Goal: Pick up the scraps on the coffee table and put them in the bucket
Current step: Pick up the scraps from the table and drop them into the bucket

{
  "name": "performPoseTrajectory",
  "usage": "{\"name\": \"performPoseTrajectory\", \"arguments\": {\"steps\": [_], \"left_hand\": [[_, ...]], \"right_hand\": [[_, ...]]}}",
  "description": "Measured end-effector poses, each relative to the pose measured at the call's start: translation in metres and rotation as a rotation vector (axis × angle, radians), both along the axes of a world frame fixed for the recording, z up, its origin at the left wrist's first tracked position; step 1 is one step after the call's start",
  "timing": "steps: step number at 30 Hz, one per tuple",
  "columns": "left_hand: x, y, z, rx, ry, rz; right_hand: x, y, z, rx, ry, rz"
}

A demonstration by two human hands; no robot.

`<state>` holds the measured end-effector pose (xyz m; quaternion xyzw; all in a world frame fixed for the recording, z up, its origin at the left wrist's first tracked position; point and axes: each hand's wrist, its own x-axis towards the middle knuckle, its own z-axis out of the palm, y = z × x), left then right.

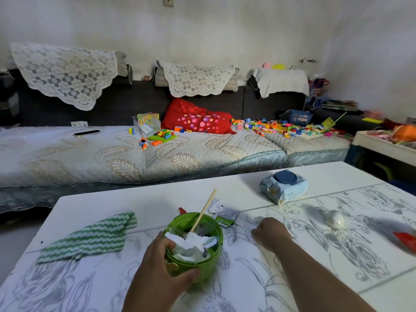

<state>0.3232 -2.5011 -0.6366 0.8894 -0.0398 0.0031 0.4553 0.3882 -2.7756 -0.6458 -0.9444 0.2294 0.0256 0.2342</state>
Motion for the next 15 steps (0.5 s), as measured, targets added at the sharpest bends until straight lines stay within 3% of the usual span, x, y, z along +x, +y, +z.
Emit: {"name": "performPoseTrajectory", "arguments": {"steps": [4, 7, 12, 15], "left_hand": [[-0.003, 0.002, 0.001, 0.015, 0.002, 0.0], [-0.004, 0.003, 0.001, 0.009, -0.005, 0.001], [-0.006, 0.006, 0.006, 0.013, -0.001, -0.004], [-0.007, 0.006, 0.007, 0.009, 0.012, -0.006]], "right_hand": [[-0.013, 0.024, 0.029, 0.29, -0.283, 0.041], [-0.025, 0.057, 0.057, 0.512, -0.313, 0.175], [-0.035, 0.106, 0.079, 0.427, -0.189, 0.433], [-0.03, 0.109, 0.081, 0.26, -0.217, 0.432]]}}
